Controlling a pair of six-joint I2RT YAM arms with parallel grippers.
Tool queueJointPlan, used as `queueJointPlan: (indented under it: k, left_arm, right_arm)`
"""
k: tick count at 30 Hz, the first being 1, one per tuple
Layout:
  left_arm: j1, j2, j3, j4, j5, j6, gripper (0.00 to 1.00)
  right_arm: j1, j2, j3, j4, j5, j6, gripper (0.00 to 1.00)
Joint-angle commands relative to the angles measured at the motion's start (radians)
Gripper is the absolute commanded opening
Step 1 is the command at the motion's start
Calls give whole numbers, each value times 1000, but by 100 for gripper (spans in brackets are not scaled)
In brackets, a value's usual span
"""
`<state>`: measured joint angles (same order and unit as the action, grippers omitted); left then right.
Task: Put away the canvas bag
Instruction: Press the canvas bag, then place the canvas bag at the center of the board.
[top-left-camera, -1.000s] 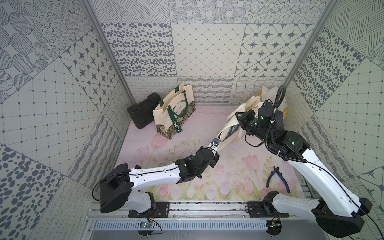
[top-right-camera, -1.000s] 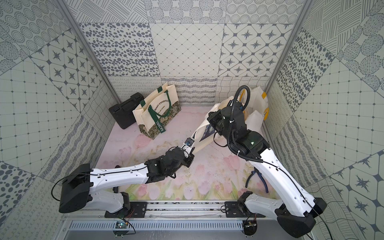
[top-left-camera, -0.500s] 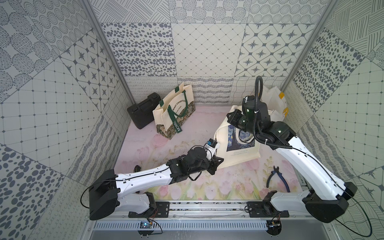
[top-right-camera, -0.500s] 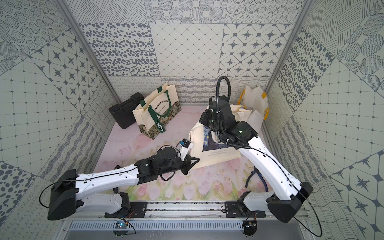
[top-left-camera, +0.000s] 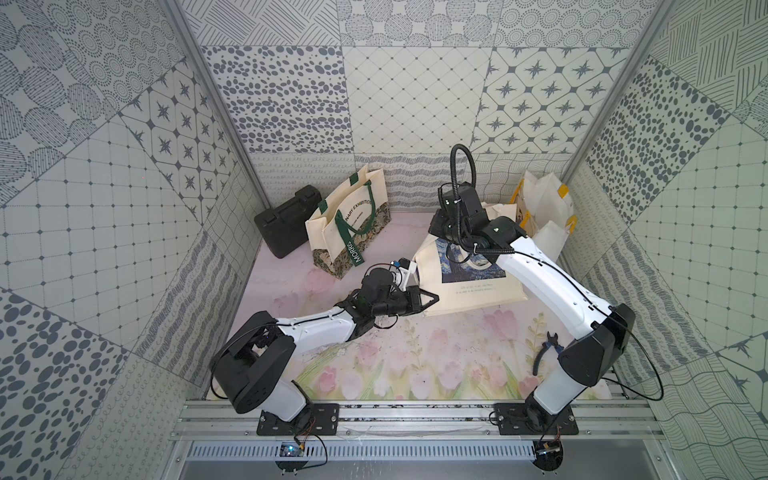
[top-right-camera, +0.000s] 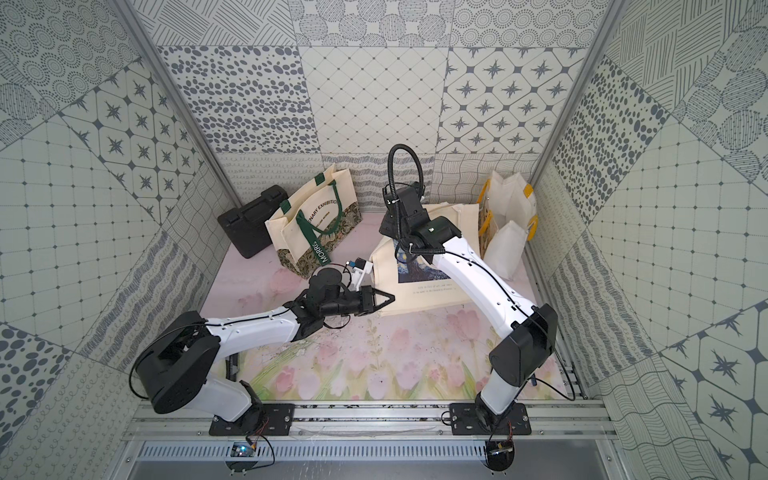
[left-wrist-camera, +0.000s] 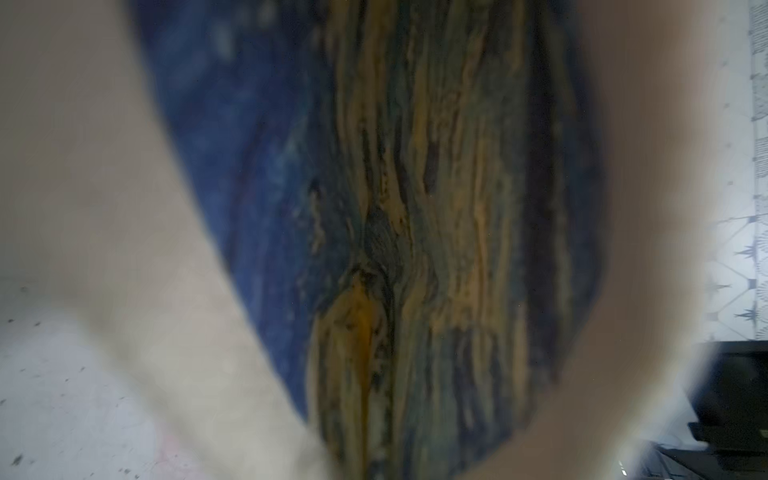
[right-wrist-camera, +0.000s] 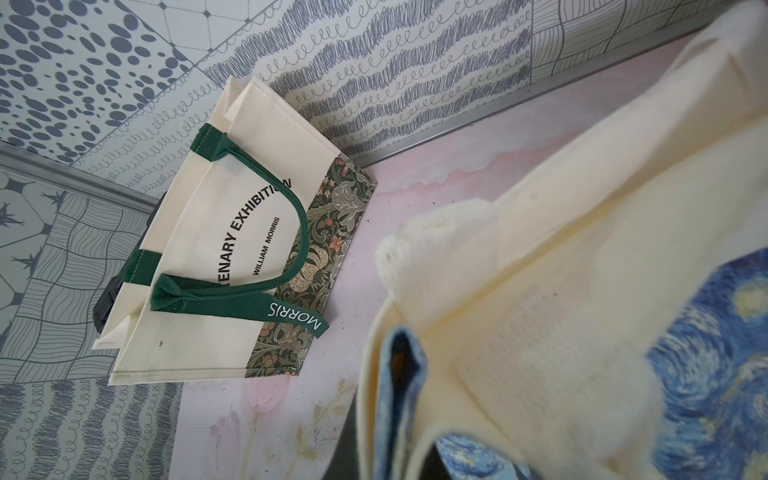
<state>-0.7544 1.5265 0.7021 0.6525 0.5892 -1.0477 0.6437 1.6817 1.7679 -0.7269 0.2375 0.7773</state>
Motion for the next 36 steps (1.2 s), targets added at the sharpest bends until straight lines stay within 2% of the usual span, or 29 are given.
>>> queueJointPlan:
  k: [1,6,12,15,21,23,27,30,36]
  left_arm:
    - [30,44,-136,477,112,-343,0]
    - [29,42,-353,618,26,-420,0]
    - [23,-20,-376,539,39,-409,0]
    - [15,-105,-348,353,34,-331,0]
    - [3,-317,-222,-319,-85,-39,0]
    - [3,-365,-210,-405,-122,-3,9]
    - [5,-434,-213,-512,-193,23,38]
    - [12,-452,-214,-542,-198,42,46]
    - [21,-472,-175,-683,-244,100,46]
  right_arm:
    - [21,68,-18,-21,-150,-26,0]
    - [18,152,-155,101,-243,10,0]
    - [19,201,-192,108,-278,34,0]
    - [18,191,-230,98,-282,50,0]
    - [21,181,-309,63,-289,82,0]
    - [22,199,-313,38,-307,83,0]
    - [27,226,-331,60,-340,98,0]
    - [27,247,-314,75,-339,106,0]
    - [14,330,-233,67,-348,134,0]
